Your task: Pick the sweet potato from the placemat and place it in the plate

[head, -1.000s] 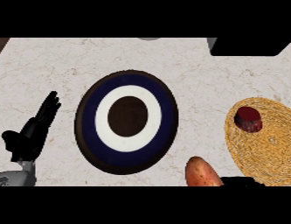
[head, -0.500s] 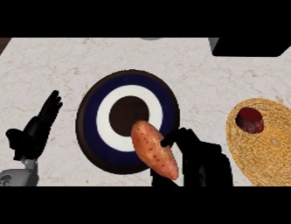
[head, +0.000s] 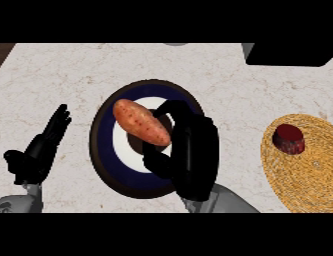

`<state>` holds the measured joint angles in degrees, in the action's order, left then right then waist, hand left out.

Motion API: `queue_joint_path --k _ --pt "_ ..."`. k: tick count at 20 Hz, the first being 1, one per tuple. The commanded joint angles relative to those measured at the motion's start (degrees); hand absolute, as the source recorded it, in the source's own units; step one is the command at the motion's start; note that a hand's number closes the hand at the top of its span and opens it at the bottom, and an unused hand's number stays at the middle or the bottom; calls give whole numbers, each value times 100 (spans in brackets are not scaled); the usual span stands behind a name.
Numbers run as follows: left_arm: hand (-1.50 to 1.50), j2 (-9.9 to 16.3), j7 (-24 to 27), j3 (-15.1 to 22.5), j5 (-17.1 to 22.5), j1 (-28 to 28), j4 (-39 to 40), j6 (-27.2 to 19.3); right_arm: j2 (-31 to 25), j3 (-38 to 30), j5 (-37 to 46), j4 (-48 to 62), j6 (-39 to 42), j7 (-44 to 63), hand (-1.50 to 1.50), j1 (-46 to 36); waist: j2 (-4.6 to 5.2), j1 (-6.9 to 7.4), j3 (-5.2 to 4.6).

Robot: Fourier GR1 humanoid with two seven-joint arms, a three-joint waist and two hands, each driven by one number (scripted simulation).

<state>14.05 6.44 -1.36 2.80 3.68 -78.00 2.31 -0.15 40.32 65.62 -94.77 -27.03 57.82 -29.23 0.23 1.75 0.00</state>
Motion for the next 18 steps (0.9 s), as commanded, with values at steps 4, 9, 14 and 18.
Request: queue_joint_path --k 4,9,14,18 --pt "0 -128 -131 1 -125 266 111 -180 14 -84 -819 1317 -1176 894 -150 -961 8 -5 -1" --pt "0 -192 -180 141 -143 241 34 -78 13 -217 -1363 1843 -2303 420 -150 -961 16 46 6" --pt "0 -100 146 -70 -45 16 175 -6 14 -484 -1432 1059 -3338 -136 -150 -390 -11 -80 10" --pt "0 11 104 -177 -72 124 290 -24 14 -453 -1979 519 -4084 -768 -150 237 10 -131 15"
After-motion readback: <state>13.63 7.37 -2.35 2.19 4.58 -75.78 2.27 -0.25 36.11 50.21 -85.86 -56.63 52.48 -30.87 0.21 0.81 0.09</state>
